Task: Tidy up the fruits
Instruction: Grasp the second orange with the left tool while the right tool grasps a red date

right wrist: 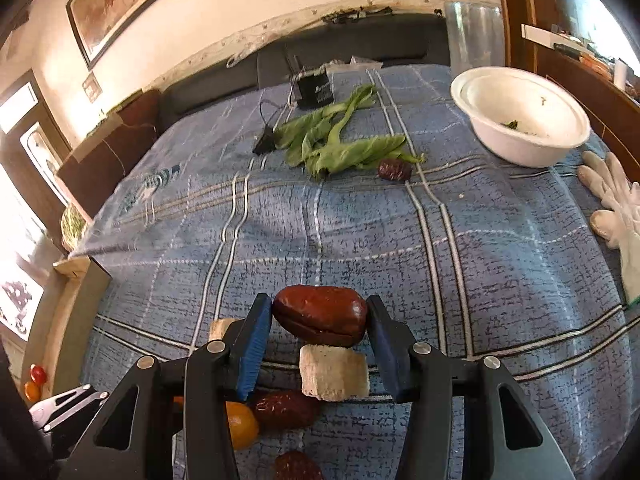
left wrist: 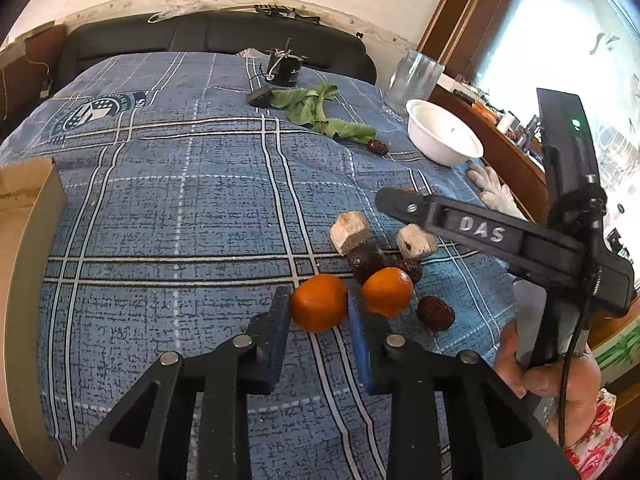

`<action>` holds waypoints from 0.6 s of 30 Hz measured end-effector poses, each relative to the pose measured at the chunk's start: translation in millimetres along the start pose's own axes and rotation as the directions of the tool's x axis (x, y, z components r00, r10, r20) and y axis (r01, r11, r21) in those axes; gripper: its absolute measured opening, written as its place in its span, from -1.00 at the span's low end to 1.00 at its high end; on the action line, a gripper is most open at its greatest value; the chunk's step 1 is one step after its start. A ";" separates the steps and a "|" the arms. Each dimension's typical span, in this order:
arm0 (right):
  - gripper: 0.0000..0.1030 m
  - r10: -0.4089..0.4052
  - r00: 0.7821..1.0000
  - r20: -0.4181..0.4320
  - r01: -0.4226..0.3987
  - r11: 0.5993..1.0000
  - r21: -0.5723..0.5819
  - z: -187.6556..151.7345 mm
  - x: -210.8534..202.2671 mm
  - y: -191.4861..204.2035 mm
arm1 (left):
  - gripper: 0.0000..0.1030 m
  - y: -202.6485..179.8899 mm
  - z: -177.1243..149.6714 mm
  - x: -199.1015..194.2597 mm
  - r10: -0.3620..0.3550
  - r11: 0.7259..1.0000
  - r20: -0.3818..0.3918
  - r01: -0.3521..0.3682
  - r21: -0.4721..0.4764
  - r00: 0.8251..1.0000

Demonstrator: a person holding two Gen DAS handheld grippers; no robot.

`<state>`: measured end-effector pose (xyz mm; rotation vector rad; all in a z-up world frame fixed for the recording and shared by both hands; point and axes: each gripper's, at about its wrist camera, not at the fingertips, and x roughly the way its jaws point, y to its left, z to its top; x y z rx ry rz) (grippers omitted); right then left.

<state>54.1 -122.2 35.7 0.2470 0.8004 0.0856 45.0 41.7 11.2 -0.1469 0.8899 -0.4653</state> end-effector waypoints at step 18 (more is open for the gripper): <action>0.02 0.160 0.984 0.074 -0.148 0.977 -0.152 -31.6 -93.1 112.5 | -0.47 56.0 -25.4 -150.1 0.158 0.983 0.160 -0.140 -0.119 0.974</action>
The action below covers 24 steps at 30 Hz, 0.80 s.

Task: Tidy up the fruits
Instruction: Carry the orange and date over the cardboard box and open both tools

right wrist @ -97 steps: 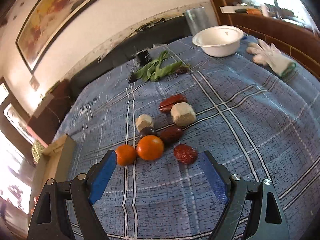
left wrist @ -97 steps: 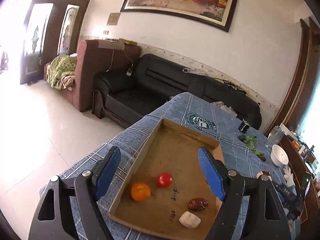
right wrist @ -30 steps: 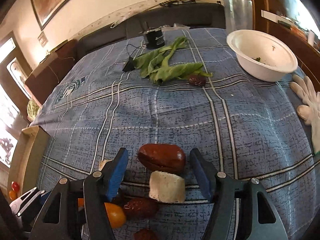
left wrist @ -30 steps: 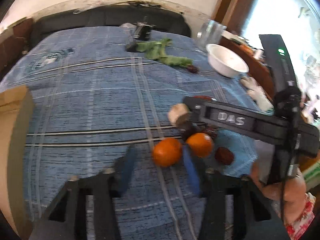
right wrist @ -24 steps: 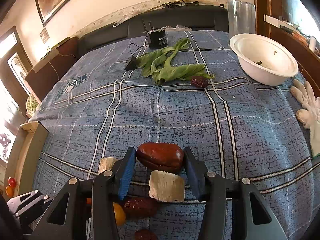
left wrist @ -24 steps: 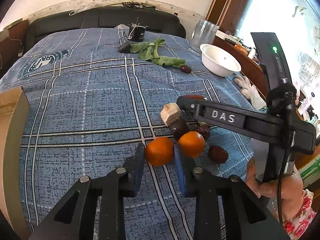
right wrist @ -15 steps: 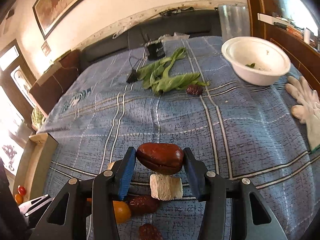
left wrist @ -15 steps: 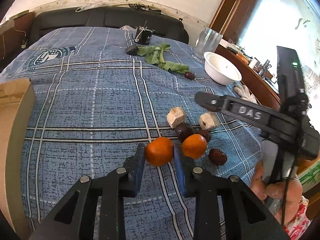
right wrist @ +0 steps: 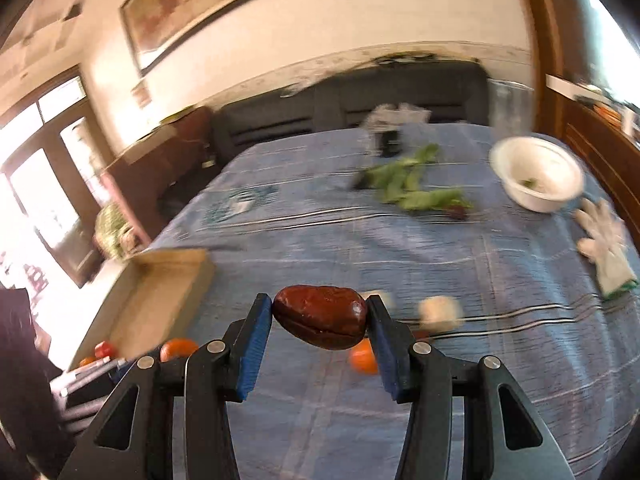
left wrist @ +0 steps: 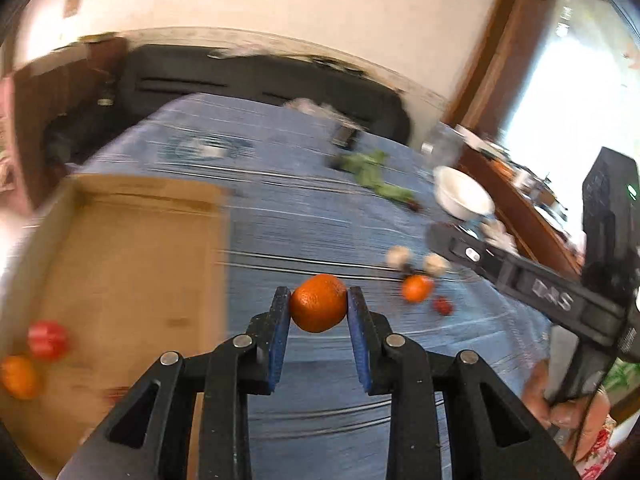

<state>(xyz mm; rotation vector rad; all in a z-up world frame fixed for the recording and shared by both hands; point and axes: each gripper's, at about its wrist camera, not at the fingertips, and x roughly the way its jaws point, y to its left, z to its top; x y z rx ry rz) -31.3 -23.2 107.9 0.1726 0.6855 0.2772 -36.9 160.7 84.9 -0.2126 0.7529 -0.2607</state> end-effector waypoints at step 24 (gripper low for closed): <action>0.04 0.075 0.947 -0.311 -0.187 0.919 -0.347 -65.4 134.4 201.6 | -0.41 172.4 16.1 20.0 0.274 0.926 -0.227 -0.320 -0.200 0.935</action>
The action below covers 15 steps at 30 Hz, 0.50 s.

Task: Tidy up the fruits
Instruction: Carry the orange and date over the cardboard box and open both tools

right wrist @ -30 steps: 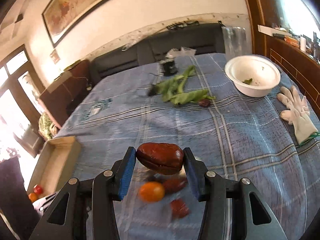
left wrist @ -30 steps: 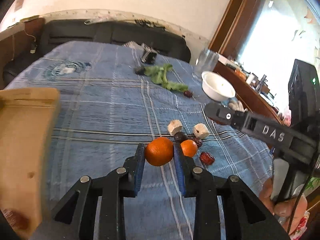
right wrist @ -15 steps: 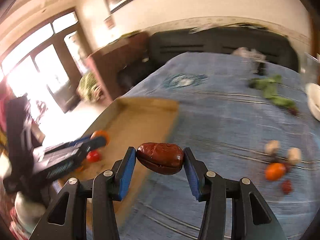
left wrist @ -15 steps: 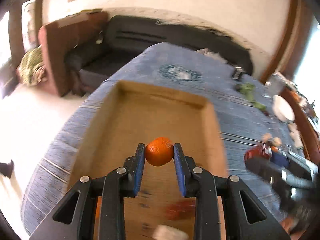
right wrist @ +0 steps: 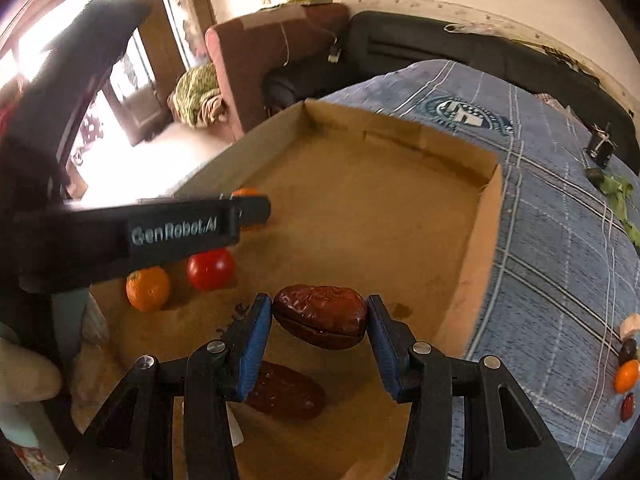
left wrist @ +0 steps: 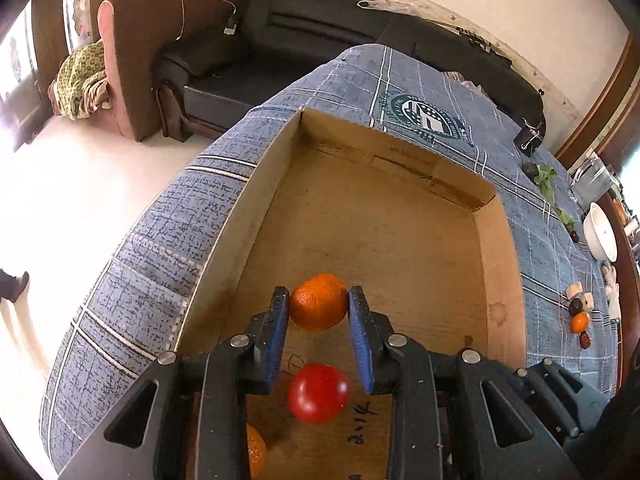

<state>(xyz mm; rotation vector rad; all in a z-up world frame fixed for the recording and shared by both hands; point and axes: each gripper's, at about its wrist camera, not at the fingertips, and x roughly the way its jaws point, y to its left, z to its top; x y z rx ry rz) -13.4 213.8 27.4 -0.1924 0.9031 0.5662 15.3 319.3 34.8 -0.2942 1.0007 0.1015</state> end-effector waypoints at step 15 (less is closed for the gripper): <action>0.52 -0.096 0.971 0.219 0.052 0.978 0.200 -44.7 -105.9 -54.6 | 0.41 -28.2 -41.3 -125.4 -0.175 0.983 0.305 0.183 0.005 0.936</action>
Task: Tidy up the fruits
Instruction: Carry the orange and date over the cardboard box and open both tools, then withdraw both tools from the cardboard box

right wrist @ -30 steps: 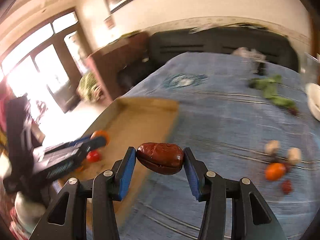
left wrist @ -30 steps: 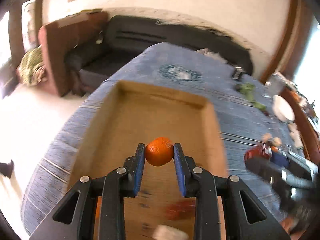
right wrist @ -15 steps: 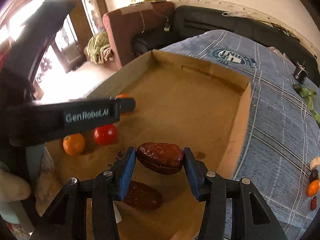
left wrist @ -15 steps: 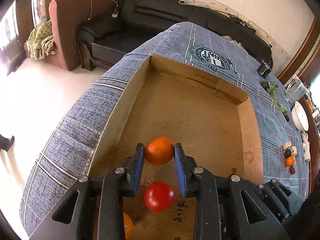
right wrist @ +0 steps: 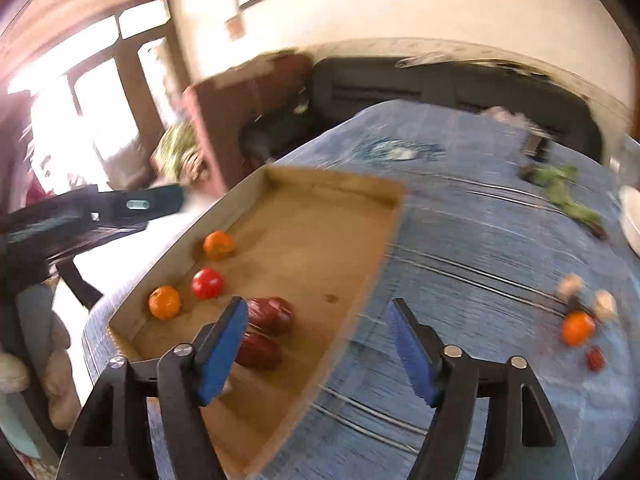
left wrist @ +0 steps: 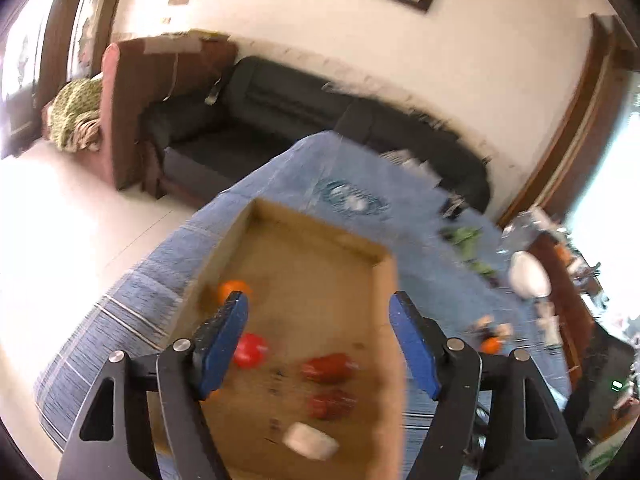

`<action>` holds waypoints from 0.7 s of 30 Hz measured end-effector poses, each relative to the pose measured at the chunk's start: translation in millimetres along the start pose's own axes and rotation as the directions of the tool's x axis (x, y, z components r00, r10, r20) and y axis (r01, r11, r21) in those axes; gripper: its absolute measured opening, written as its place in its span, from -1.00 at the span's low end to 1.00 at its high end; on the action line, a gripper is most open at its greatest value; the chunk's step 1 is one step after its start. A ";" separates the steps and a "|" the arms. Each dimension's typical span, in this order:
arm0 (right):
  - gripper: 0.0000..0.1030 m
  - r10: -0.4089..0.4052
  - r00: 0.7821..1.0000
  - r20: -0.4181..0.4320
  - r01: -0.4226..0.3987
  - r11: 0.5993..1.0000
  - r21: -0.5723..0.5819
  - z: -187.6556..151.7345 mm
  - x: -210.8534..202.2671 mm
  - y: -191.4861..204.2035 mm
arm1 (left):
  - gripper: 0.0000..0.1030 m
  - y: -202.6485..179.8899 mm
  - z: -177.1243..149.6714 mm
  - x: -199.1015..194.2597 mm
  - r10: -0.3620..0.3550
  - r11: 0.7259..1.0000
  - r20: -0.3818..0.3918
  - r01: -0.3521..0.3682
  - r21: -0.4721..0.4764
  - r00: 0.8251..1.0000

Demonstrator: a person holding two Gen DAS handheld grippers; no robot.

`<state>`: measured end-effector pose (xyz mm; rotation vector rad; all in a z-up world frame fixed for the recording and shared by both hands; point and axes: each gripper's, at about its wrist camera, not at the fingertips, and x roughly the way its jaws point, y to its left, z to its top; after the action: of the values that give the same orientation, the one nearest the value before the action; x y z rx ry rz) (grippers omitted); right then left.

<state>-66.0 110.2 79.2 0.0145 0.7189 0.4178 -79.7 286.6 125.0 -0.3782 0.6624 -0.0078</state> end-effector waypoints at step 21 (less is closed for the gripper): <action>0.59 -0.253 0.967 0.025 0.223 0.893 0.391 -73.9 -120.4 -195.7 | 0.58 -112.4 -65.9 -7.9 -0.127 0.977 -0.099 0.142 0.161 0.987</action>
<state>-122.8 -124.2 69.6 0.3104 0.7086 0.0335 -113.0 160.5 120.9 -0.2605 0.7168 -0.2094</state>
